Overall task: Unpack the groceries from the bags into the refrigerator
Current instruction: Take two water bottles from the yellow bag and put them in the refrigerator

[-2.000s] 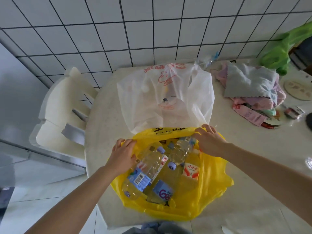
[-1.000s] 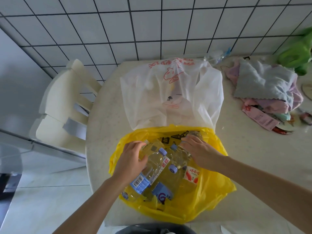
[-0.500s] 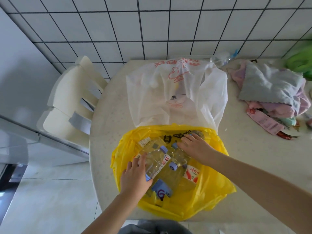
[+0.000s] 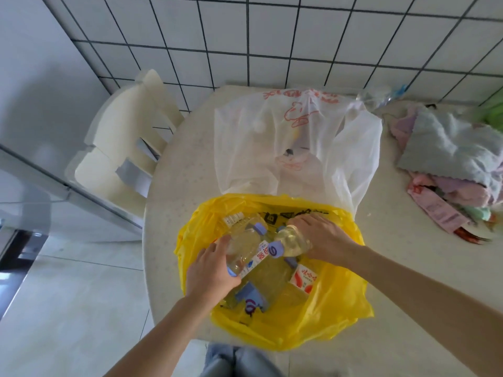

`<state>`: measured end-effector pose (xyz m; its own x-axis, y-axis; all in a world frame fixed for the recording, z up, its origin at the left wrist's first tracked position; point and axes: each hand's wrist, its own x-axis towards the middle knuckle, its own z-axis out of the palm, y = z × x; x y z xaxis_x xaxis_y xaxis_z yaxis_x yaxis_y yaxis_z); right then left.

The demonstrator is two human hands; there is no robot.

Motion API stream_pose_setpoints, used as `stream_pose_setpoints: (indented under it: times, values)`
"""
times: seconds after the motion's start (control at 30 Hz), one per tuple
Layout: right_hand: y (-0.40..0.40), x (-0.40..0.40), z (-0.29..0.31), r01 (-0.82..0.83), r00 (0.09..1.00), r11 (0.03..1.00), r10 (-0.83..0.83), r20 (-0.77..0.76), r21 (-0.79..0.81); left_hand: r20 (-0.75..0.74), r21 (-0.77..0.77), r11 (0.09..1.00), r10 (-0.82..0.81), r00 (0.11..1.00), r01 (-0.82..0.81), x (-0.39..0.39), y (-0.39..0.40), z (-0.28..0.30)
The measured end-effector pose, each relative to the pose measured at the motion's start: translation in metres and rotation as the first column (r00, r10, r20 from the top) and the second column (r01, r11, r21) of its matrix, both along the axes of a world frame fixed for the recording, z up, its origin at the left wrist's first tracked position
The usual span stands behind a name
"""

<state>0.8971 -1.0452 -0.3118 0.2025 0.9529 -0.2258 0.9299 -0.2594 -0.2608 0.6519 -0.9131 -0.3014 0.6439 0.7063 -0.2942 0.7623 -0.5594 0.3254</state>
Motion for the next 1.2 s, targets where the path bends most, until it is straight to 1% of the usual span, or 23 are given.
stream_pose_setpoints:
  times: [0.07, 0.1, 0.17, 0.2, 0.3, 0.4, 0.5, 0.6, 0.73, 0.8, 0.9, 0.97, 1.03, 1.13, 1.2]
  values:
    - [0.001, -0.008, 0.017, 0.091, 0.991, 0.996, -0.091, -0.097, 0.003, 0.097, -0.123, 0.989, 0.095, 0.991, -0.082, -0.002, 0.001, 0.008]
    - [0.0, -0.013, 0.026, 0.142, 0.978, 0.99, -0.137, -0.156, 0.019, 0.151, -0.198, 0.97, 0.17, 0.974, -0.139, -0.004, 0.002, 0.013]
    - [-0.001, -0.022, 0.04, 0.243, 0.93, 0.969, -0.218, -0.295, 0.049, 0.234, -0.362, 0.897, 0.351, 0.907, -0.253, -0.008, 0.008, 0.024]
    - [-0.001, -0.027, 0.046, 0.262, 0.912, 0.962, -0.223, -0.343, 0.072, 0.262, -0.451, 0.845, 0.433, 0.863, -0.287, -0.011, 0.011, 0.03]
    - [0.0, -0.047, 0.06, 0.231, 0.899, 0.965, -0.164, -0.407, 0.121, 0.333, -0.659, 0.701, 0.598, 0.729, -0.274, -0.024, 0.021, 0.044]
    - [0.002, -0.077, 0.072, 0.189, 0.892, 0.969, -0.103, -0.44, 0.157, 0.363, -0.772, 0.596, 0.7, 0.615, -0.222, -0.045, 0.02, 0.066]
    - [0.007, -0.111, 0.082, 0.24, 0.822, 0.964, -0.137, -0.553, 0.118, 0.357, -0.828, 0.522, 0.77, 0.529, -0.202, -0.076, 0.011, 0.077]
    - [0.013, -0.146, 0.085, 0.271, 0.704, 0.959, -0.138, -0.697, 0.083, 0.348, -0.862, 0.474, 0.812, 0.468, -0.18, -0.116, -0.003, 0.081]
    - [0.014, -0.2, 0.084, 0.231, 0.544, 0.973, -0.114, -0.831, 0.019, 0.319, -0.883, 0.417, 0.87, 0.376, -0.216, -0.18, -0.027, 0.083]
    - [0.011, -0.232, 0.085, 0.209, 0.495, 0.978, -0.114, -0.861, -0.01, 0.304, -0.888, 0.393, 0.89, 0.34, -0.237, -0.213, -0.043, 0.084]
    - [0.002, -0.286, 0.089, 0.15, 0.465, 0.989, -0.088, -0.881, -0.019, 0.292, -0.892, 0.357, 0.923, 0.25, -0.276, -0.265, -0.069, 0.087]
    - [-0.005, -0.323, 0.089, 0.128, 0.44, 0.991, -0.1, -0.893, -0.048, 0.279, -0.895, 0.333, 0.937, 0.21, -0.298, -0.3, -0.087, 0.088]
    - [-0.014, -0.362, 0.088, 0.108, 0.373, 0.99, -0.122, -0.92, -0.087, 0.276, -0.891, 0.317, 0.946, 0.168, -0.325, -0.336, -0.107, 0.087]
    - [-0.032, -0.418, 0.082, 0.07, 0.264, 0.979, -0.203, -0.943, -0.191, 0.265, -0.887, 0.289, 0.957, 0.115, -0.359, -0.393, -0.138, 0.087]
    - [-0.041, -0.453, 0.079, 0.019, 0.22, 0.969, -0.244, -0.945, -0.245, 0.258, -0.891, 0.264, 0.964, 0.068, -0.37, -0.428, -0.158, 0.086]
